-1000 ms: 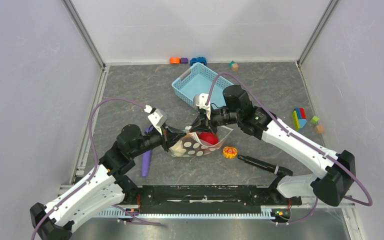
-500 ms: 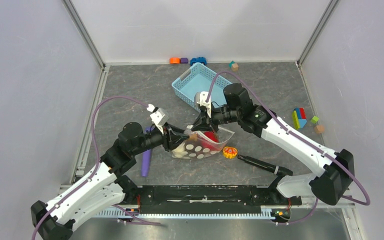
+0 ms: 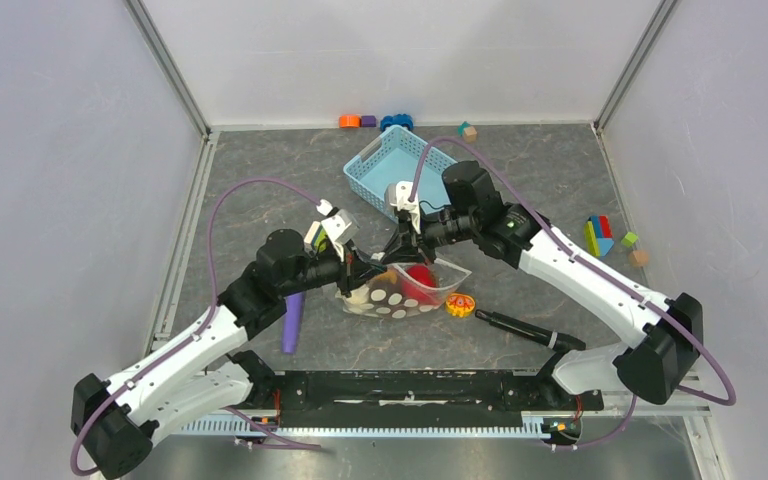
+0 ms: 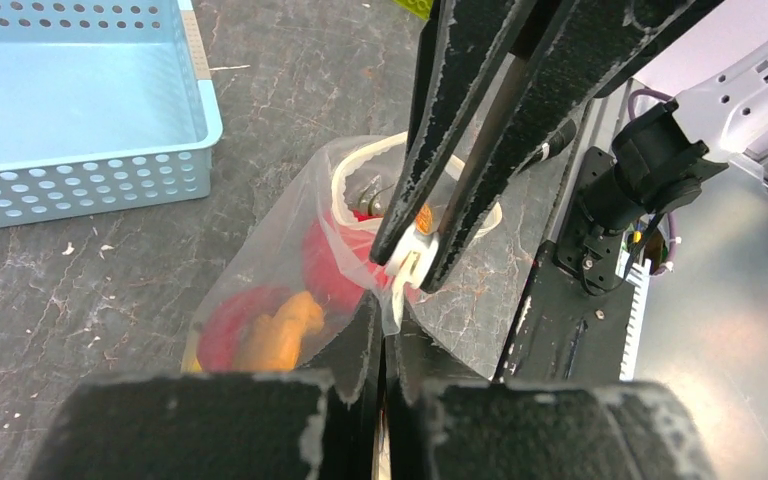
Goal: Place the food in the zip-top bag and seal the zipper
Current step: Zip the zipper food storage bag at the center of the board.
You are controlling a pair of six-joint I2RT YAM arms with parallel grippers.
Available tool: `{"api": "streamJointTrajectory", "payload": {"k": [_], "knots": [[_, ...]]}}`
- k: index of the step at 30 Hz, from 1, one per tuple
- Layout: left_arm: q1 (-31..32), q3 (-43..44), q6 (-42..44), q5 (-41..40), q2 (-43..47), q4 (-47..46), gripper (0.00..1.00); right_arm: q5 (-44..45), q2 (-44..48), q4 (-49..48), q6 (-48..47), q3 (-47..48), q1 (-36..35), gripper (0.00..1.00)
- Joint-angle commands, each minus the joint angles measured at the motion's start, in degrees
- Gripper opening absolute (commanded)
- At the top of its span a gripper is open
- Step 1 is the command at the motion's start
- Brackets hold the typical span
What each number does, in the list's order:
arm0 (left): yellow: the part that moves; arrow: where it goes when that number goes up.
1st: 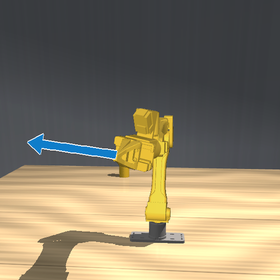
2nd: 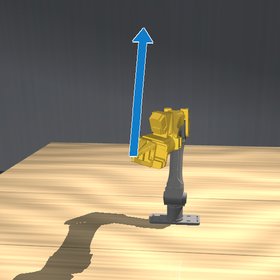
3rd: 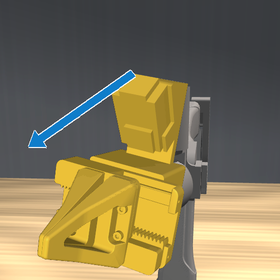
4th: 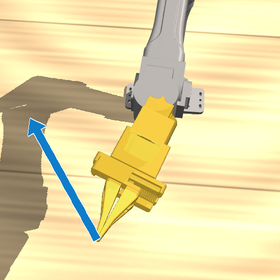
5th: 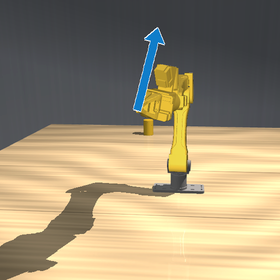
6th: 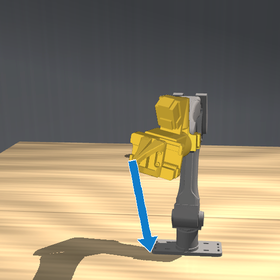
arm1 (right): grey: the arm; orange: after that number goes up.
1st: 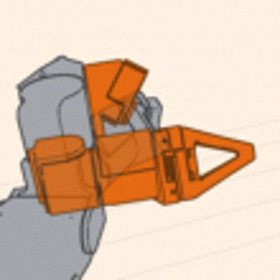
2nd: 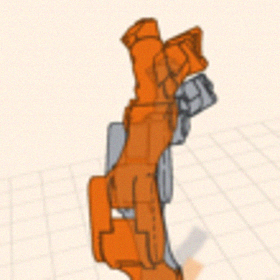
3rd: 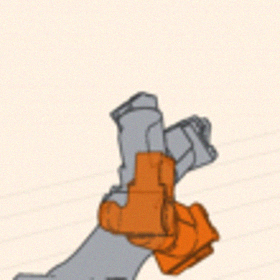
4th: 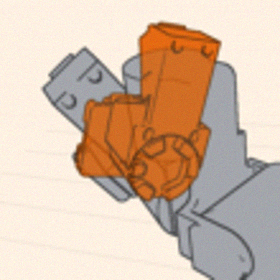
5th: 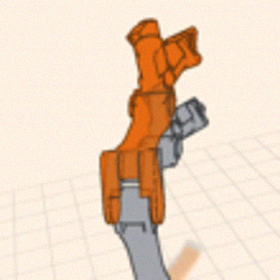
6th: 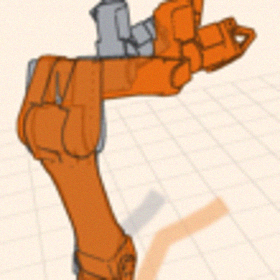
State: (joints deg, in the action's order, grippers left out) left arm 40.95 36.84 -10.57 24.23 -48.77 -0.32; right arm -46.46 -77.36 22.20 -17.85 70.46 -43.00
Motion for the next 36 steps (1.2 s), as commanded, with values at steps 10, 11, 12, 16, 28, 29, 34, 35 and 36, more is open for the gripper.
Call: {"api": "streamJointTrajectory", "payload": {"k": [10,11,12,16,28,29,34,35,36], "knots": [[-0.26,0.69,-0.48,-5.33,4.06,-3.55,0.02,6.8,-1.46,7.21,-3.58,3.6,0.11,0.0],[-0.26,0.49,-0.5,-6.07,4.4,-3.55,0.02,6.82,-1.33,7.51,-3.64,3.49,0.11,0.0],[-0.26,0.3,-0.46,-6.62,4.76,-3.55,0.02,6.97,-1.26,7.64,-3.6,3.29,0.11,0.0],[-0.26,0.07,-0.33,-6.66,5.96,-3.55,0.02,7.7,-0.71,7.7,-3.42,2.24,0.11,0.0],[-0.26,-0.45,-0.33,-8.95,7.65,-2.58,0.02,9.14,-0.85,7.69,-3.93,1.13,0.05,0.0],[-0.26,-0.4,-0.4,-9.24,7.69,-2.5,0.02,9.35,-0.93,7.7,-4.03,1.01,0.11,0.0],[-0.21,-0.52,-0.81,-10.39,8.48,-2.07,0.02,9.54,-0.67,7.68,-4.88,0.28,0.11,0.0],[-0.25,-0.67,-0.99,-10.89,8.95,-1.97,0.02,9.61,-0.5,7.73,-5.34,-0.16,0.11,0.0],[-0.26,-0.92,-1.09,-11.28,9.26,-1.88,0.02,9.84,-0.27,7.69,-5.53,-0.55,0.07,0.0]]}}
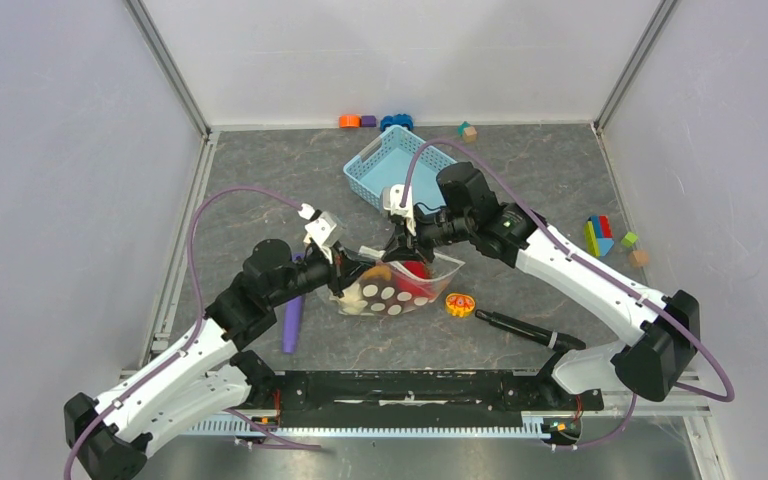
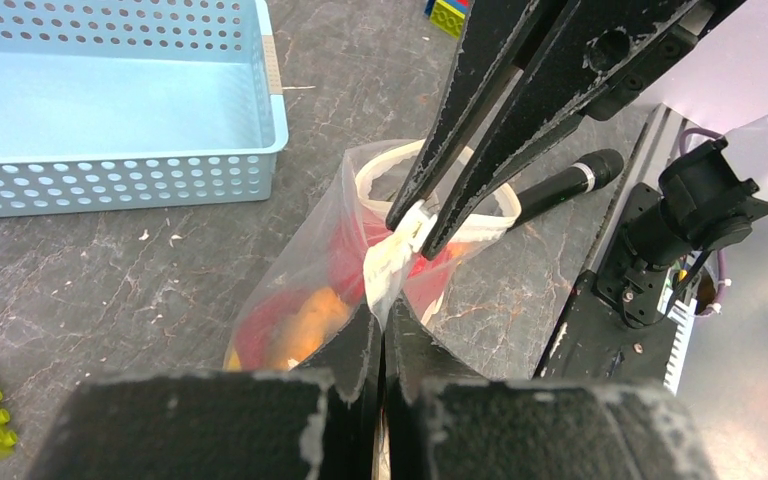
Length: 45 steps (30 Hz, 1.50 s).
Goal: Place the food in the zip-top bag and seal the zipper
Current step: Zip the zipper food storage bag at the center of the board.
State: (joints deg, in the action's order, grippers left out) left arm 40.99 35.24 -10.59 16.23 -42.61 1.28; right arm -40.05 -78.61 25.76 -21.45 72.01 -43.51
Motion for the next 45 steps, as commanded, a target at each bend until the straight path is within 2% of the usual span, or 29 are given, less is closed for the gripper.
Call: {"api": "streamJointTrajectory", "payload": {"k": [1,18,37,45], "knots": [[-0.3,0.3,-1.18,-3.47,3.63,-3.48,0.02,3.71,1.0,4.15,-2.19,-2.37,0.6,0.0],[-0.3,-1.81,-2.24,-5.68,7.41,-1.98,0.02,6.07,0.64,4.16,-3.46,-4.29,0.78,0.0],[-0.3,-4.58,-2.99,-12.83,10.38,-2.68,0.02,9.03,0.34,6.87,-11.0,-6.13,0.96,0.0],[-0.3,-4.8,-3.34,-13.53,10.55,-2.52,0.02,10.24,-0.15,8.14,-12.15,-6.44,1.31,0.0]]}}
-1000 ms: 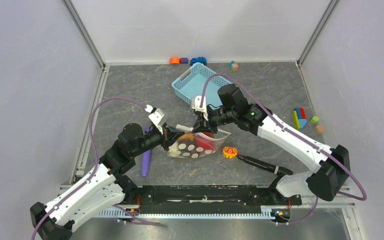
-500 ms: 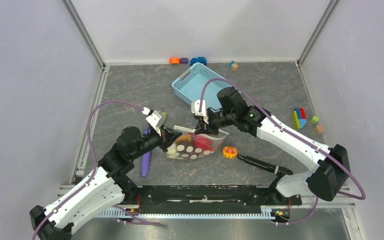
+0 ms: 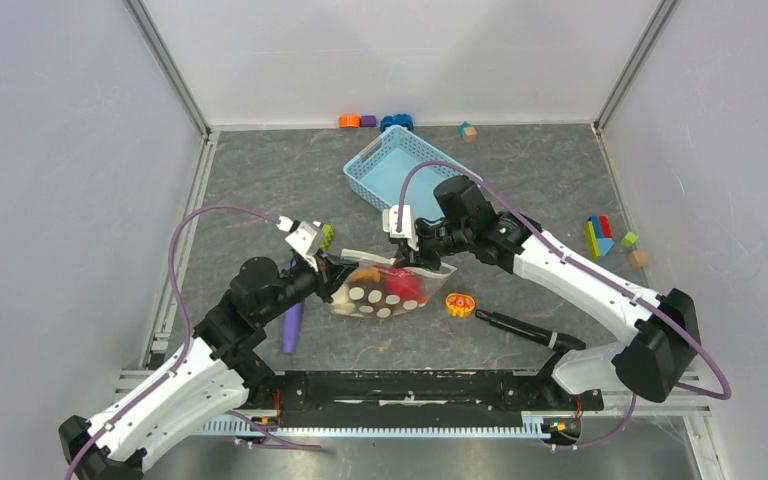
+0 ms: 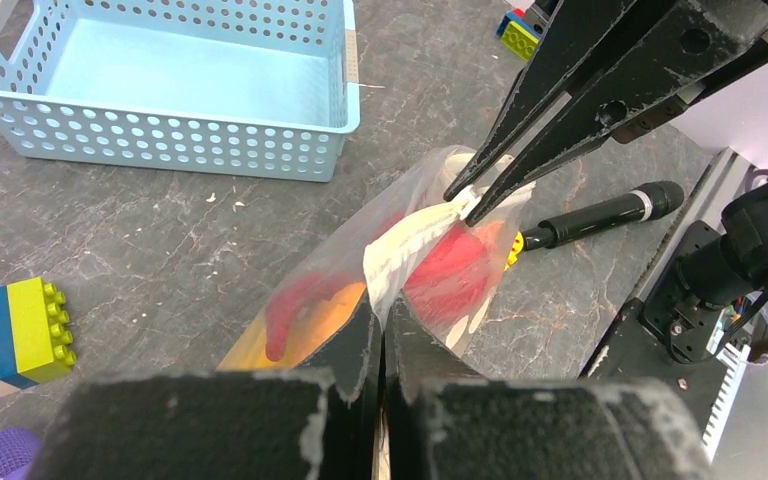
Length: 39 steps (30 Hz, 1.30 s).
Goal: Place the food in the zip-top bag and seal the zipper
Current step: Zip the zipper food storage bag at the center of the board.
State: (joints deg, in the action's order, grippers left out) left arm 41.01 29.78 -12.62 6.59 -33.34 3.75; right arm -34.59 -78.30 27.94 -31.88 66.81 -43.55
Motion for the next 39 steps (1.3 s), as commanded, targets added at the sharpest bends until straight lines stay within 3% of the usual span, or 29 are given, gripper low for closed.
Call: {"api": "streamJointTrajectory", "payload": {"k": [1,39], "knots": [[-0.32,0.75,-1.2,-3.63,1.22,-4.85,0.02,4.87,-0.6,6.18,-1.62,-1.35,1.37,0.0],[-0.32,0.31,-1.62,-9.19,2.16,-4.02,0.02,5.6,0.72,5.41,-1.95,-7.44,6.87,0.0]]}}
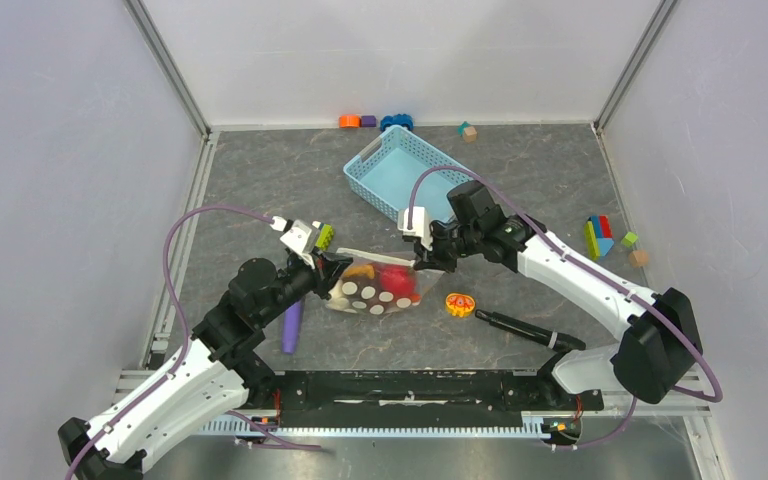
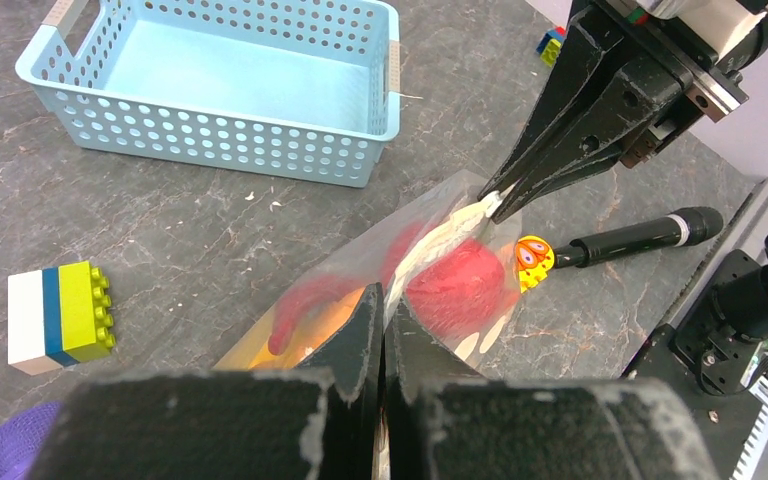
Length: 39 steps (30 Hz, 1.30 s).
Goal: Place the food in the zip-top bag and seal the zipper
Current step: Zip the zipper food storage bag at the center of the board.
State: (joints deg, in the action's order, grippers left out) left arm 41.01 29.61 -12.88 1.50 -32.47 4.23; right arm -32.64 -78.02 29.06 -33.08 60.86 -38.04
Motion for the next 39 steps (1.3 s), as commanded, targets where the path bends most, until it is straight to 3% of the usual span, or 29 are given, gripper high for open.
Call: {"api": "streamJointTrajectory", "payload": {"k": [1,39], "knots": [[-0.37,0.46,-1.35,-4.41,1.3,-4.5,0.02,3.62,0.38,4.25,-0.85,-1.47,1.38,0.0],[-0.32,-0.6,-1.52,-10.37,3.22,-4.53,0.02,8.09,0.53,4.56,0.46,-3.21,3.29,0.0]]}}
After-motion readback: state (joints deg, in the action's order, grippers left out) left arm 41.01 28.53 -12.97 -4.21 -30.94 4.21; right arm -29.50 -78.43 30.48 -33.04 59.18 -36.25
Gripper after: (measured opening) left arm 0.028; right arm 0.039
